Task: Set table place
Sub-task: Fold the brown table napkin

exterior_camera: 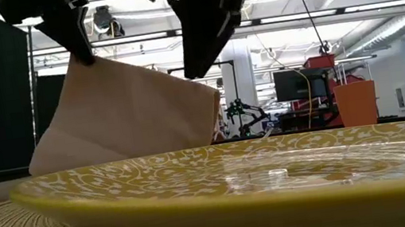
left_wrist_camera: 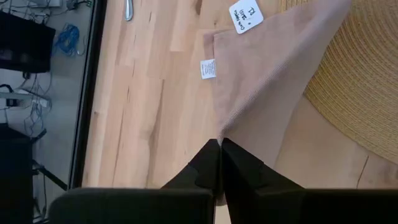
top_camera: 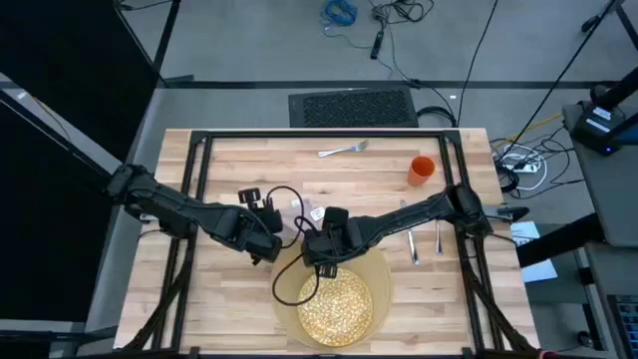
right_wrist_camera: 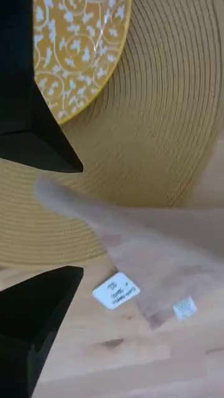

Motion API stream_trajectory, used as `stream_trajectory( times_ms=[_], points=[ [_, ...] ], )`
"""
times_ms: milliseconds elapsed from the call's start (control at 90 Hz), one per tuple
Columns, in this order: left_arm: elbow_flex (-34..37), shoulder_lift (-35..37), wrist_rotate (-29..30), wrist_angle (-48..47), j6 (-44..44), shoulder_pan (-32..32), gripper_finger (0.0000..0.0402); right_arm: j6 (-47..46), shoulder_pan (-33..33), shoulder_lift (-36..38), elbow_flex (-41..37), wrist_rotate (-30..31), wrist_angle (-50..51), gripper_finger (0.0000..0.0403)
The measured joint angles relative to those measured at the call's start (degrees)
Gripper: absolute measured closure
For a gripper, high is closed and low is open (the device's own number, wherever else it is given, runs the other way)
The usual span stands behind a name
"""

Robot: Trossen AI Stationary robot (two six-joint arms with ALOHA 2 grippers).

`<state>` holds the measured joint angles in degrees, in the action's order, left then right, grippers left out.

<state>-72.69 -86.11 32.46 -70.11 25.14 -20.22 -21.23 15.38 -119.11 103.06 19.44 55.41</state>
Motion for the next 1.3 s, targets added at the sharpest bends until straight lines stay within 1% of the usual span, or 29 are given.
stream_trajectory(
  times_ms=[311,433,533,600,656,711,767,811,922,1000,1178,1300],
  points=[
    [0.02,-0.01,-0.80,0.07,-0.01,-0.01,0.0401,0.18,-0.81,0.04,-2.91,-0.44,-5.39,0.0156],
    [0.02,0.01,-0.88,0.06,-0.12,-0.01,0.0401,0.24,-1.33,0.04,-4.88,-1.72,-7.29,0.0156],
    [0.04,0.01,-0.98,0.02,-0.29,-0.03,0.0401,-0.10,-1.73,0.04,-6.00,-1.78,-7.09,0.0166],
    [0.04,0.01,-1.07,0.02,-0.50,-0.03,0.0402,-0.16,-2.12,0.02,-6.26,-1.81,-6.59,0.0187],
    [0.04,0.01,-1.39,0.02,-0.49,-0.03,0.0402,0.14,-2.40,0.02,-6.27,-1.79,-6.36,0.0222],
    [0.04,0.00,-1.64,0.08,-0.44,-0.03,0.0402,0.82,-2.62,0.02,-6.27,-1.82,-6.47,0.0278],
    [0.04,0.01,-1.84,0.14,-0.38,-0.03,0.0402,2.79,-2.69,0.02,-6.29,-1.79,-7.21,0.0352],
    [0.04,-0.01,-1.98,0.18,-0.08,-0.05,0.0402,4.61,-2.65,0.02,-6.29,-1.80,-8.24,0.0381],
    [0.04,0.00,-2.37,0.98,0.01,-0.05,0.0401,5.85,-2.95,0.02,-6.20,-2.99,-8.84,0.0399],
    [0.04,0.01,-2.39,0.94,0.03,-0.05,0.0402,7.18,-3.08,-0.04,-4.01,-2.48,-5.47,0.0402],
    [0.04,0.00,-1.77,1.17,0.15,-0.05,0.0402,10.43,-3.37,0.07,5.66,5.97,6.74,0.0403],
    [-0.22,-0.01,3.43,1.38,1.12,-0.09,0.0402,12.50,-4.12,0.09,10.55,10.34,12.20,0.0403]
  ],
)
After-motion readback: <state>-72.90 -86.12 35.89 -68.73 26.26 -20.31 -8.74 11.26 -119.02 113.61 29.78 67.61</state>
